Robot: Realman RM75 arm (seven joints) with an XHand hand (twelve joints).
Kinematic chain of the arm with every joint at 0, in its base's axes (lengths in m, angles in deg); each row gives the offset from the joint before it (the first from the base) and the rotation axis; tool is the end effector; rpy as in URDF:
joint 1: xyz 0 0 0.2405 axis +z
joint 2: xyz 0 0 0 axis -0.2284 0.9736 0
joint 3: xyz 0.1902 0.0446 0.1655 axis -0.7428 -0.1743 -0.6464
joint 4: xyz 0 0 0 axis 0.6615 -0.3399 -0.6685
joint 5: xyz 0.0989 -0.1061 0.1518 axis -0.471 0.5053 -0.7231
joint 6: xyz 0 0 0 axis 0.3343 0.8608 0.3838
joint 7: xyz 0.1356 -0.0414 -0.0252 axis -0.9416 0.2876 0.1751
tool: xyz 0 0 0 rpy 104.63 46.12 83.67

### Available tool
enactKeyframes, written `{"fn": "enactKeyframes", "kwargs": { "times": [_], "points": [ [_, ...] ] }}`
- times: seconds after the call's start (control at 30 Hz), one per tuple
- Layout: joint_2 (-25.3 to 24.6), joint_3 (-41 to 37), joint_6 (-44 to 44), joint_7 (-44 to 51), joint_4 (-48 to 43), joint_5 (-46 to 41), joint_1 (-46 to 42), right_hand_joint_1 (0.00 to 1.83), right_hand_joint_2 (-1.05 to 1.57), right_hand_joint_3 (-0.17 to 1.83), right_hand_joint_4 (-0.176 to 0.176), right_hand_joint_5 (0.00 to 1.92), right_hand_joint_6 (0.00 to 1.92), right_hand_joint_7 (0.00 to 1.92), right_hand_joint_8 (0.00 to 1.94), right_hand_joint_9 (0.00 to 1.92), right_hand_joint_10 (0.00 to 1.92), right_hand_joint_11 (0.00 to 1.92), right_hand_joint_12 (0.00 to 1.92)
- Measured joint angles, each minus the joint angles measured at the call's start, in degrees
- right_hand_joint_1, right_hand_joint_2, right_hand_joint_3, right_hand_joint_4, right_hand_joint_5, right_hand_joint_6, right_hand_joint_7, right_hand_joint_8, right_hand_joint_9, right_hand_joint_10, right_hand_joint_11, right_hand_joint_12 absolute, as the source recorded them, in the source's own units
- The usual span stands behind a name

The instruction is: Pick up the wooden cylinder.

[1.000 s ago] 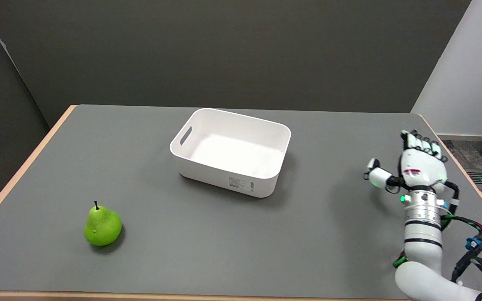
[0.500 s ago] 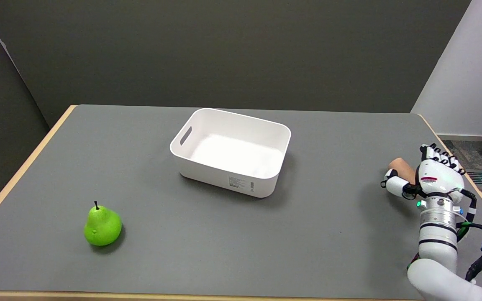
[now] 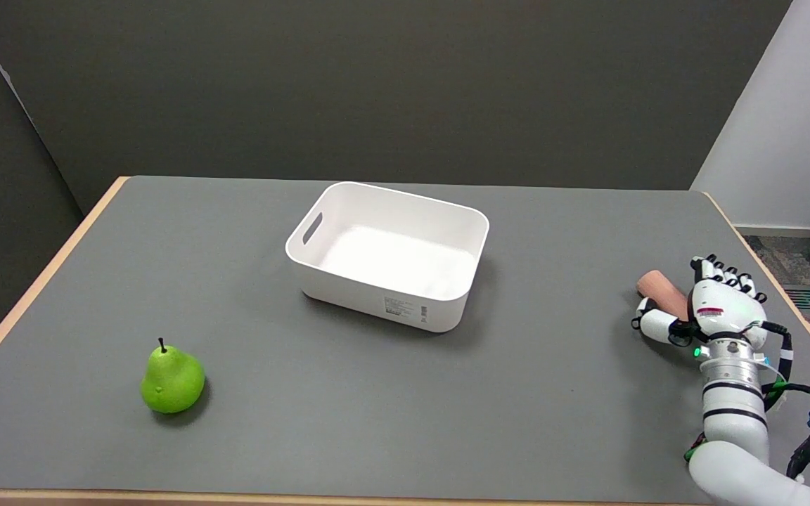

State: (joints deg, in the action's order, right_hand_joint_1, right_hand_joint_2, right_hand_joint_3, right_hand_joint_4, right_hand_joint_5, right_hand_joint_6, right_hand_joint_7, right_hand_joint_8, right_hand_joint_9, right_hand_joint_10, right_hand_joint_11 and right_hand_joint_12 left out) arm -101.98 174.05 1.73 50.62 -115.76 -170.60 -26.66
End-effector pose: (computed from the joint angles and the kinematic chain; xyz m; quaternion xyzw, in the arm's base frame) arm -0.3303 -0.2122 0.4753 0.3854 -0.0247 0.0973 0.9173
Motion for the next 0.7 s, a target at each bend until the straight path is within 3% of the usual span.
{"fn": "enactKeyframes", "kwargs": {
  "times": [0.53, 0.7],
  "points": [
    [0.0, 0.5, -1.8, -1.2, 0.9, 0.4, -0.4, 0.56, 0.69, 0.98, -0.101, 0.14, 0.43, 0.22, 0.49, 0.16, 0.75, 0.04, 1.37],
    [-0.1, 0.6, -2.0, -1.3, 0.9, 0.4, -0.4, 0.58, 0.7, 0.97, -0.126, 0.2, 0.49, 0.27, 0.51, 0.18, 0.76, 0.05, 1.38]
  ]
}}
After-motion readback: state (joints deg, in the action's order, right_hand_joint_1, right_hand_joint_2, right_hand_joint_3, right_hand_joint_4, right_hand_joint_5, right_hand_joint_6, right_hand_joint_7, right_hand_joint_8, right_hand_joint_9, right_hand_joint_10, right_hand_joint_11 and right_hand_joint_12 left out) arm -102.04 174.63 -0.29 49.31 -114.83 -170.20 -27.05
